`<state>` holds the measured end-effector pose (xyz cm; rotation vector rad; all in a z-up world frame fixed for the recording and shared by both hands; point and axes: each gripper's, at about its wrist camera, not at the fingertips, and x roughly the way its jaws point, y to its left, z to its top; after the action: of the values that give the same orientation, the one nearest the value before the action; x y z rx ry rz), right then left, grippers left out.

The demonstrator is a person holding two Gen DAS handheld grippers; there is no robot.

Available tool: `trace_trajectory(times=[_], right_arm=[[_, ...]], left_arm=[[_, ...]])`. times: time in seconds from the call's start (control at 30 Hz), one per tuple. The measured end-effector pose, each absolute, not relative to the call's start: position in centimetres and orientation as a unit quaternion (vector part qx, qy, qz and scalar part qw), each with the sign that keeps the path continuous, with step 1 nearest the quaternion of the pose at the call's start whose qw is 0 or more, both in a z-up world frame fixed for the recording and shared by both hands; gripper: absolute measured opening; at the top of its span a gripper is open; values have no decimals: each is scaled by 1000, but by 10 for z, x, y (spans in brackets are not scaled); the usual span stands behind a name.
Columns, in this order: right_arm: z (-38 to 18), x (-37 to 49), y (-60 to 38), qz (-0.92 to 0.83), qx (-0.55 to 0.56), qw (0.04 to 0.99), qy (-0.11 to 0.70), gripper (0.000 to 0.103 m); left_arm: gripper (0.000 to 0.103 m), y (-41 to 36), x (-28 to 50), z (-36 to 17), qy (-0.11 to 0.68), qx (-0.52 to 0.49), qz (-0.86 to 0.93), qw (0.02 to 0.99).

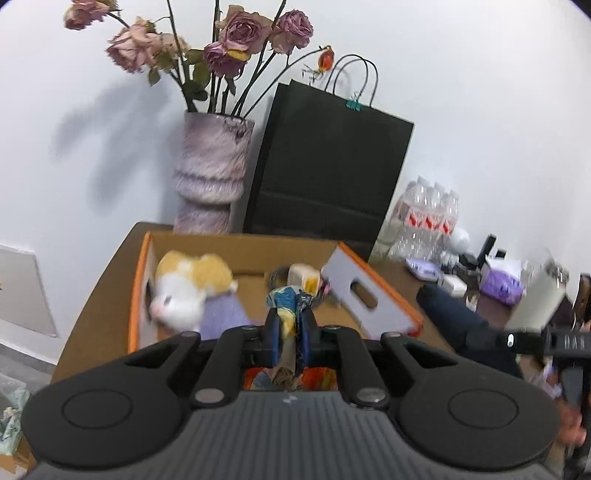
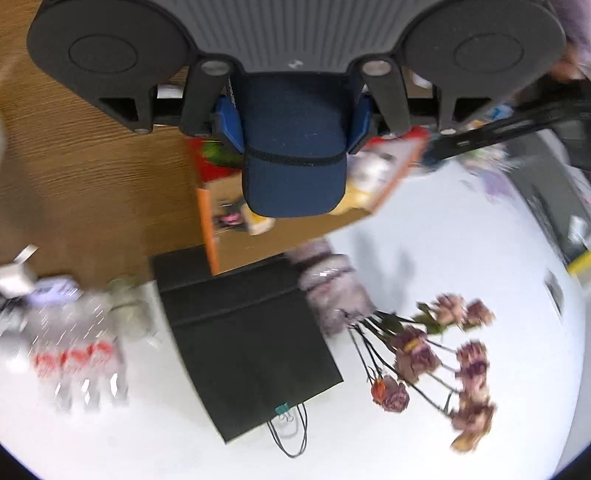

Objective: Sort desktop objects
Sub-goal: 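Carry figure and navy pouch into the box and open both tools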

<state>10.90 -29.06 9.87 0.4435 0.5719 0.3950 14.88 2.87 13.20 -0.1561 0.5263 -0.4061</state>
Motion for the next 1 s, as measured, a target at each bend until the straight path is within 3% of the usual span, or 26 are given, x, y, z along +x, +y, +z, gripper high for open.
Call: trace_trajectory(times=[0.13, 0.3, 0.43, 0.5, 0.53, 0.63, 0.73, 0.9, 1.0], right_arm=[[119, 151, -269, 180, 205, 923, 273, 58], [126, 224, -225, 167, 158, 921, 313, 58], [111, 283, -192, 170, 146, 904, 363, 58], [99, 310, -175, 151, 123, 901, 387, 58], [92, 321, -166, 134, 107, 901, 398, 58], [74, 346, -150, 110, 80, 895, 425, 59], [56, 356, -150, 114, 103, 879, 452, 61], [65, 344, -170, 117, 163, 876, 439, 61], [86, 324, -177, 106, 143, 889, 421, 65]], left_arm=[[12, 14, 203, 142, 267, -80, -182, 943], [13, 14, 275, 95, 329, -138, -148, 923], [15, 2, 297, 74, 337, -78, -97, 933], [28, 10, 304, 71, 335, -105, -78, 933], [43, 18, 307, 68, 337, -134, -64, 930], [48, 36, 315, 67, 372, -185, -55, 908], [71, 56, 312, 78, 361, -229, -72, 901], [83, 64, 308, 91, 347, -211, -76, 911], [97, 61, 302, 102, 341, -182, -72, 920]])
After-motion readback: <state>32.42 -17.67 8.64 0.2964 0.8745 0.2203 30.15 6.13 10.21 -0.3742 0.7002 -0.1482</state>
